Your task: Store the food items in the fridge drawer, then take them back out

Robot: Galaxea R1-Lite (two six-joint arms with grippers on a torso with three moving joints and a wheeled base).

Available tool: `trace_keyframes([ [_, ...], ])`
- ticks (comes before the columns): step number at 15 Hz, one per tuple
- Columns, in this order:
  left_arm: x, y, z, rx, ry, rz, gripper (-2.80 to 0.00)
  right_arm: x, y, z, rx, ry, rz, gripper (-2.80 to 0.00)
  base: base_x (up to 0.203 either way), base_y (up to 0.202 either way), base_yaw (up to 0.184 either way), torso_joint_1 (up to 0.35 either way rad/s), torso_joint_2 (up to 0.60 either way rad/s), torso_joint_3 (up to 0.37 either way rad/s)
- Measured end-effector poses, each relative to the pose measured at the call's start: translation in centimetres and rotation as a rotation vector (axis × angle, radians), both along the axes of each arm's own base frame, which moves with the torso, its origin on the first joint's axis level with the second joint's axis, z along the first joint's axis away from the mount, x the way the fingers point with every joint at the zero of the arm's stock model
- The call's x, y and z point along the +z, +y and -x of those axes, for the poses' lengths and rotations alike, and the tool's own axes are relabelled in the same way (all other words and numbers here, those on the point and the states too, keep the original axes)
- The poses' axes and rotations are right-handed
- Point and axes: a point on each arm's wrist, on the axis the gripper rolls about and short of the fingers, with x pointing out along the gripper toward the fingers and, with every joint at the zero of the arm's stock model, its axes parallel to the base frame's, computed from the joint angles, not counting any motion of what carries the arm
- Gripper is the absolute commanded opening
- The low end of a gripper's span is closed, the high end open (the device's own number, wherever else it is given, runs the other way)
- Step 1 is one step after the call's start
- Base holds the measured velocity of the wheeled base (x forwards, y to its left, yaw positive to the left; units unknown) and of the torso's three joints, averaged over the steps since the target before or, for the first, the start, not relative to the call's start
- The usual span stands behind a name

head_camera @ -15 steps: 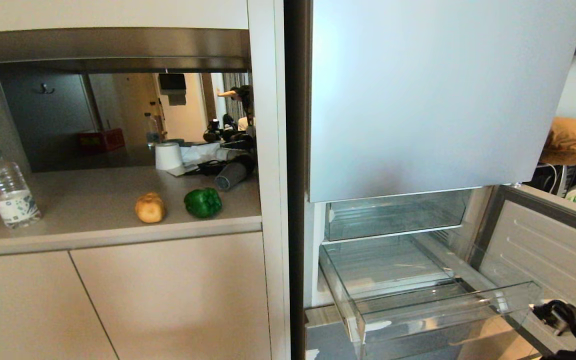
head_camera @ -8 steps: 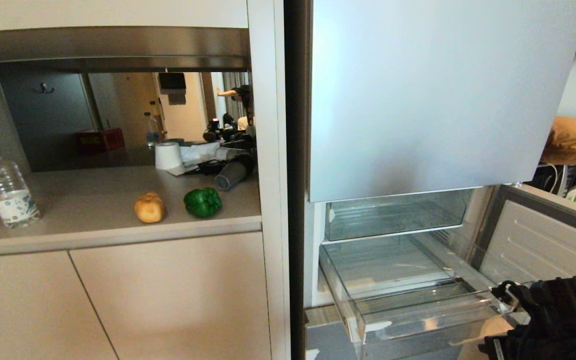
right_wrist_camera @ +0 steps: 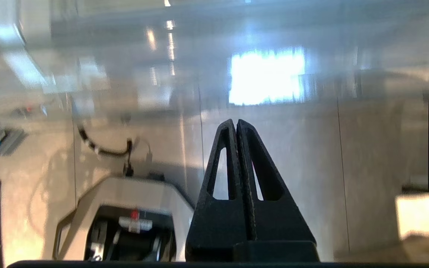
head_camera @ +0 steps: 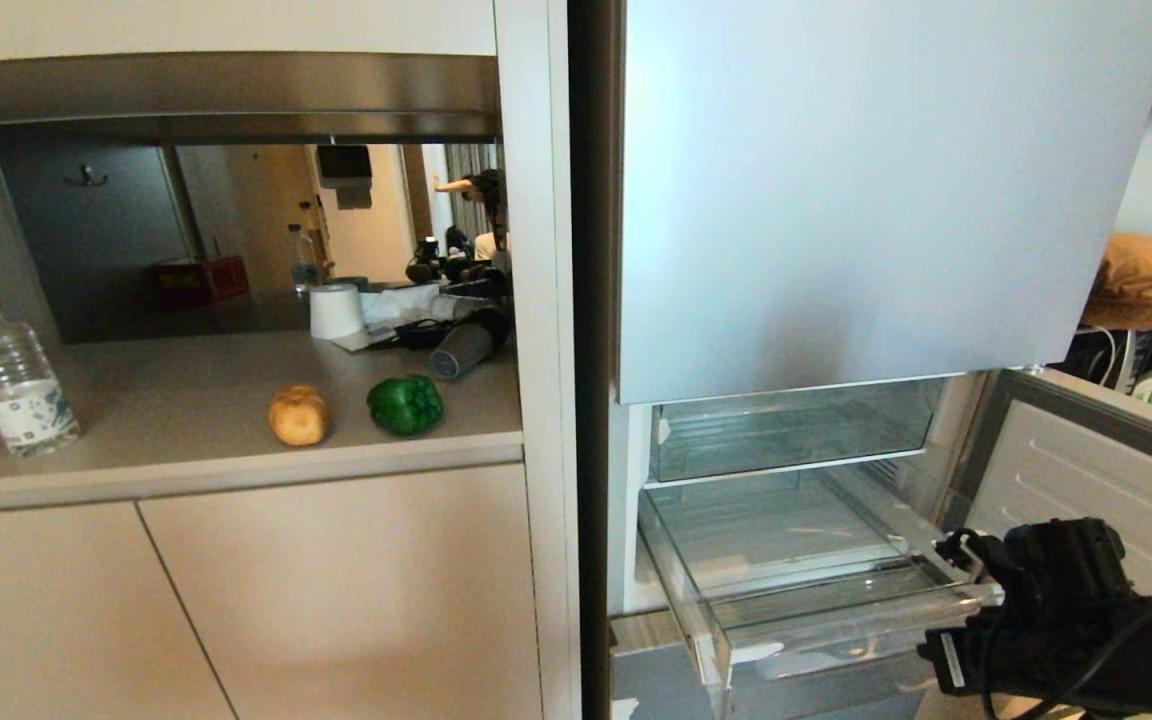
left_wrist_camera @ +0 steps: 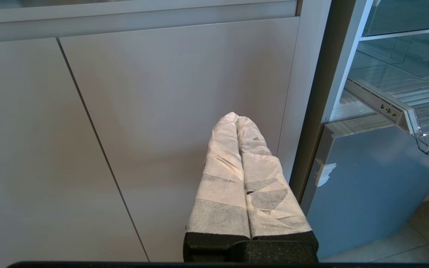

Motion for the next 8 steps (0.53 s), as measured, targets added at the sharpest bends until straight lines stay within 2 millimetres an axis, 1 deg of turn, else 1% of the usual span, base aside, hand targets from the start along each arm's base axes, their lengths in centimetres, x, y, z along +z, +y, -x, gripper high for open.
trace_keyframes([
  [8,0.0,0.0,0.0,0.000,0.000,0.000,-2.80,-1.2,0.1,-4.3,0.026,-0.051,-0.009,-2.80,0.000,0.000,0.000,0.000,0.00,0.000],
])
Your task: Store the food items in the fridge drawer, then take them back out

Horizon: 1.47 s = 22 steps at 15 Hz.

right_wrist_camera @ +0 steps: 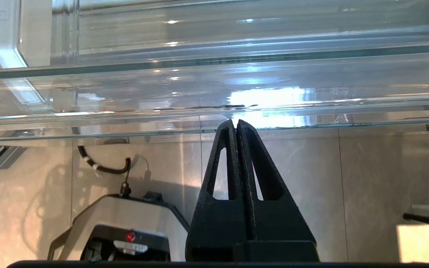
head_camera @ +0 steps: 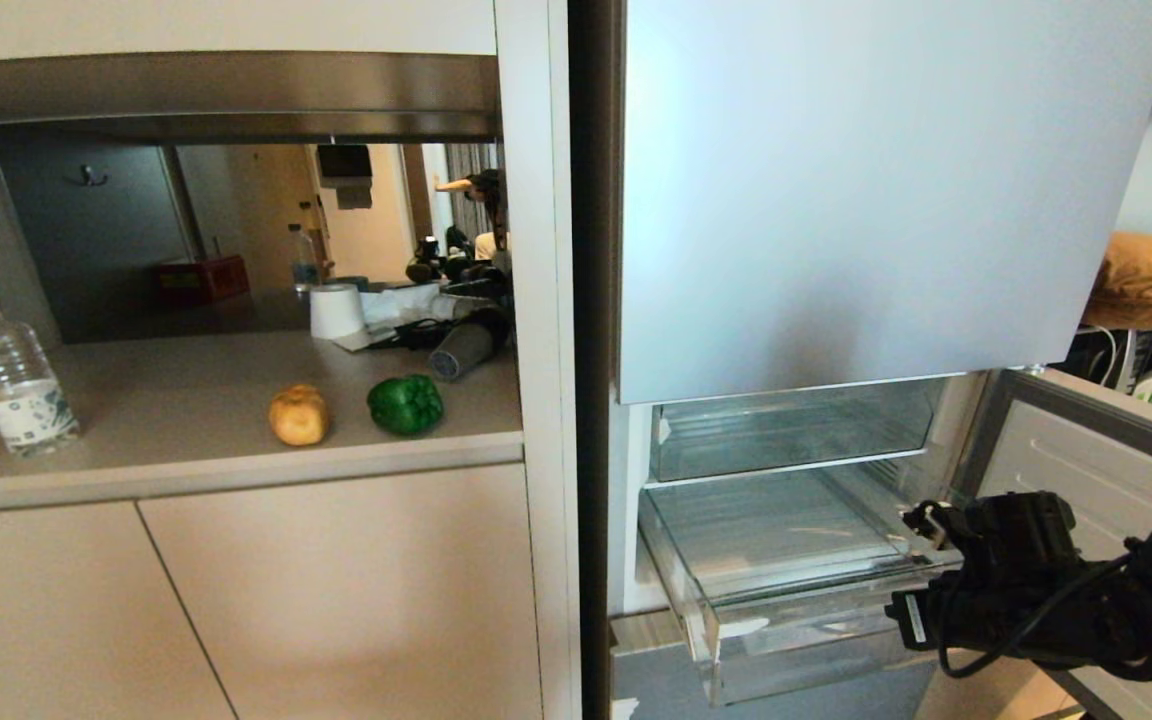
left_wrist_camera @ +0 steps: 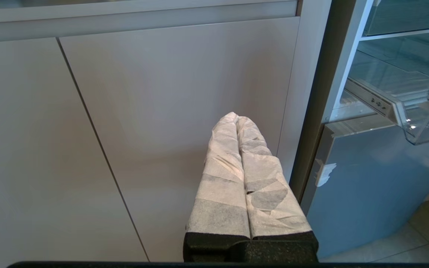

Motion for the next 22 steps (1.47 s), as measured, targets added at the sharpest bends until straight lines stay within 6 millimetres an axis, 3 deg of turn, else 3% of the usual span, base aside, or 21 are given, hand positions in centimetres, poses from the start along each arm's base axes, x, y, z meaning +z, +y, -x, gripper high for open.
trace_keyframes([
  [6,0.0,0.0,0.0,0.000,0.000,0.000,-2.80,-0.3,0.2,-4.0,0.029,-0.073,-0.035,-2.80,0.000,0.000,0.000,0.000,0.00,0.000],
  [14,0.0,0.0,0.0,0.000,0.000,0.000,-2.80,-2.4,0.3,-9.1,0.034,-0.132,-0.032,-2.80,0.000,0.000,0.000,0.000,0.00,0.000],
  [19,0.0,0.0,0.0,0.000,0.000,0.000,-2.80,-3.0,0.3,-10.8,0.036,-0.158,-0.029,-2.80,0.000,0.000,0.000,0.000,0.00,0.000],
  [22,0.0,0.0,0.0,0.000,0.000,0.000,-2.80,-3.3,0.4,-10.4,0.044,-0.143,-0.023,-2.80,0.000,0.000,0.000,0.000,0.00,0.000],
])
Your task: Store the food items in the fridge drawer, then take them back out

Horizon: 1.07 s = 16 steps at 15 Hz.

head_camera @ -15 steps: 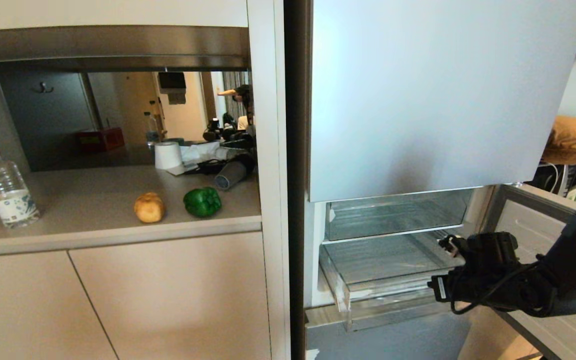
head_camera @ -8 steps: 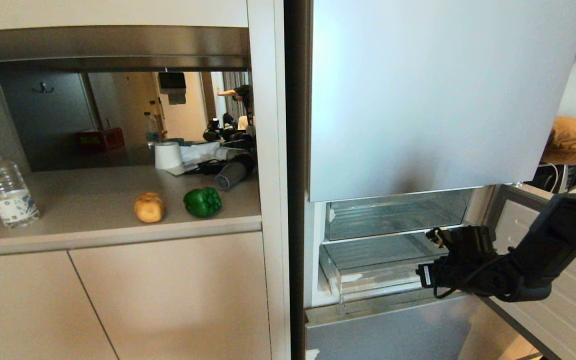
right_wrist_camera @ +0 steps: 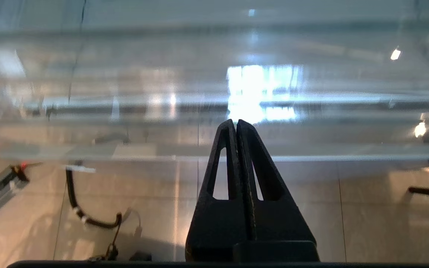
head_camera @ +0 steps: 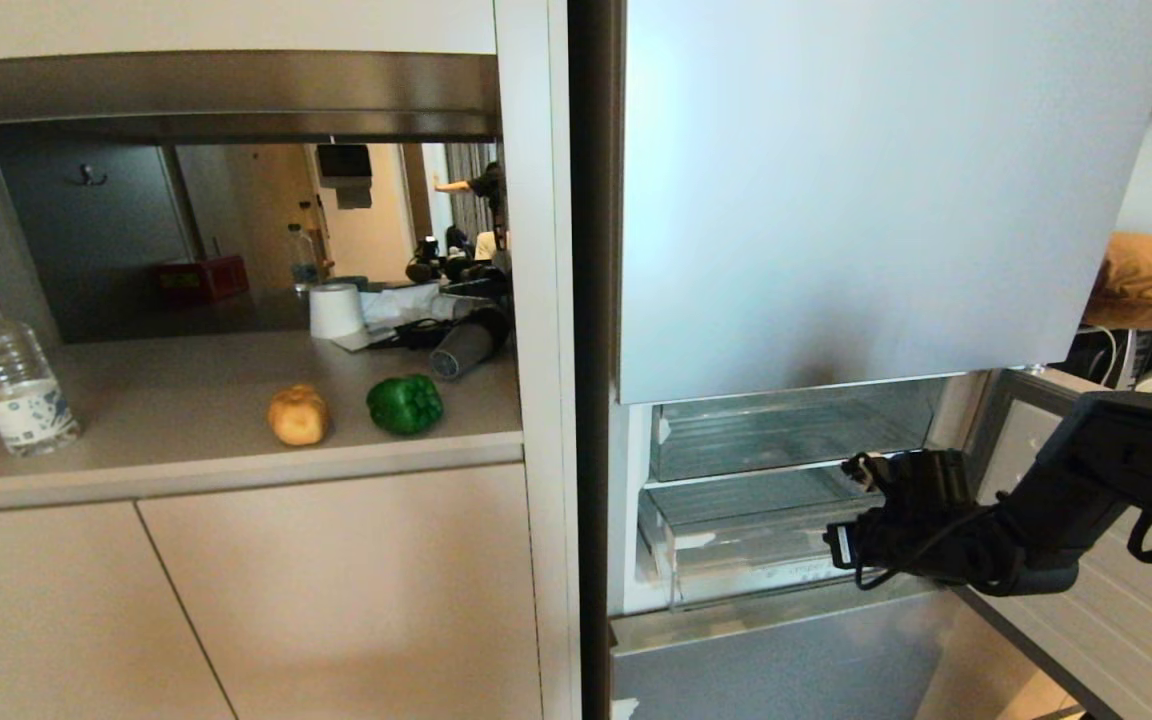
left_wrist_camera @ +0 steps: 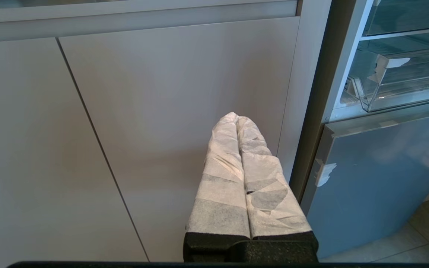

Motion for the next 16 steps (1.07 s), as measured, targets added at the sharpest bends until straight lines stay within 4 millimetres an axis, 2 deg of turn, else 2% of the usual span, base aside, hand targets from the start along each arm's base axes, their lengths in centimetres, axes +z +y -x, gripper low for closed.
trace_keyframes([
  [7,0.0,0.0,0.0,0.000,0.000,0.000,-2.80,1.0,0.0,3.2,0.002,0.052,0.001,-2.80,0.000,0.000,0.000,0.000,0.00,0.000],
  [10,0.0,0.0,0.0,0.000,0.000,0.000,-2.80,0.9,0.0,3.2,0.003,0.056,0.000,-2.80,0.000,0.000,0.000,0.000,0.00,0.000],
  [16,0.0,0.0,0.0,0.000,0.000,0.000,-2.80,-0.2,0.0,2.0,0.010,0.052,0.008,-2.80,0.000,0.000,0.000,0.000,0.00,0.000],
])
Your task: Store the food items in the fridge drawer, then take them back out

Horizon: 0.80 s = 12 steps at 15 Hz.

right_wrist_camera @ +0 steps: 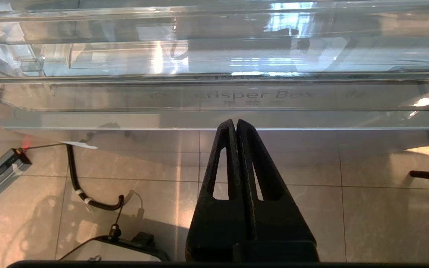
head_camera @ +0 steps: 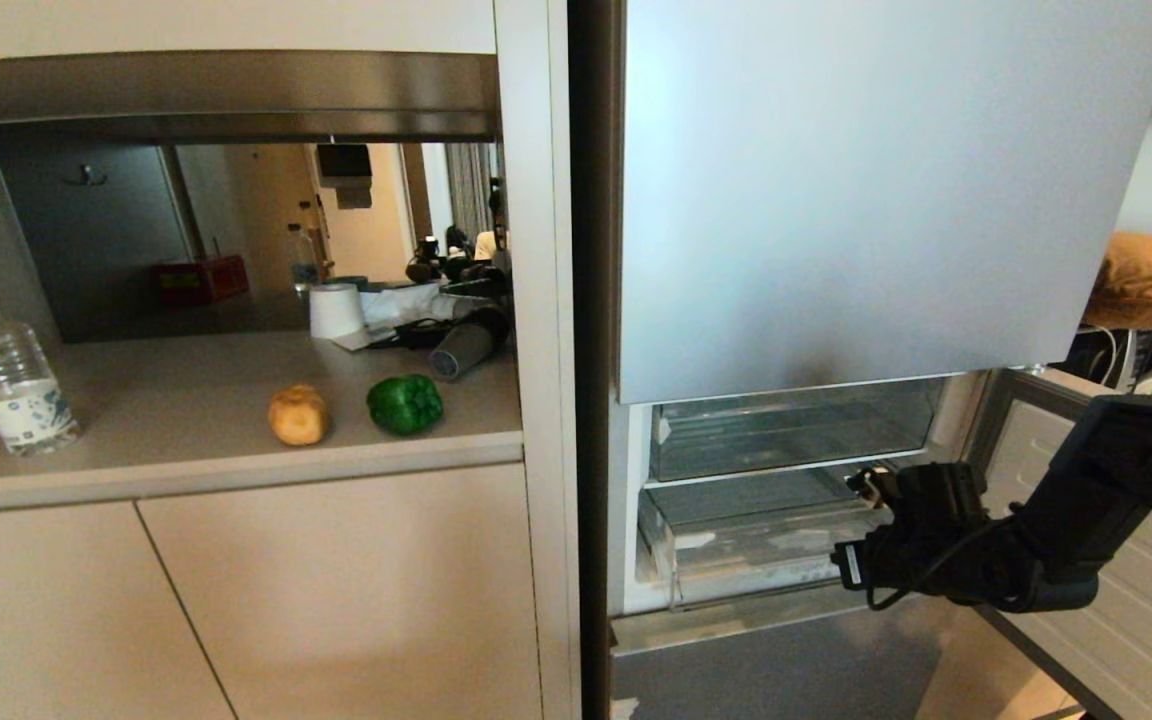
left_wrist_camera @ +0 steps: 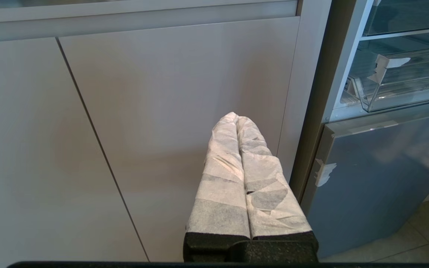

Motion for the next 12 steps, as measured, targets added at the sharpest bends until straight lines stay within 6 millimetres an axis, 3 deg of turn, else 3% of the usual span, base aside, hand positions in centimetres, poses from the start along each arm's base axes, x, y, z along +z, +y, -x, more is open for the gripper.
trace_keyframes([
  [12,0.0,0.0,0.0,0.000,0.000,0.000,-2.80,-1.0,0.4,-1.9,0.010,-0.022,-0.006,-2.80,0.000,0.000,0.000,0.000,0.00,0.000],
])
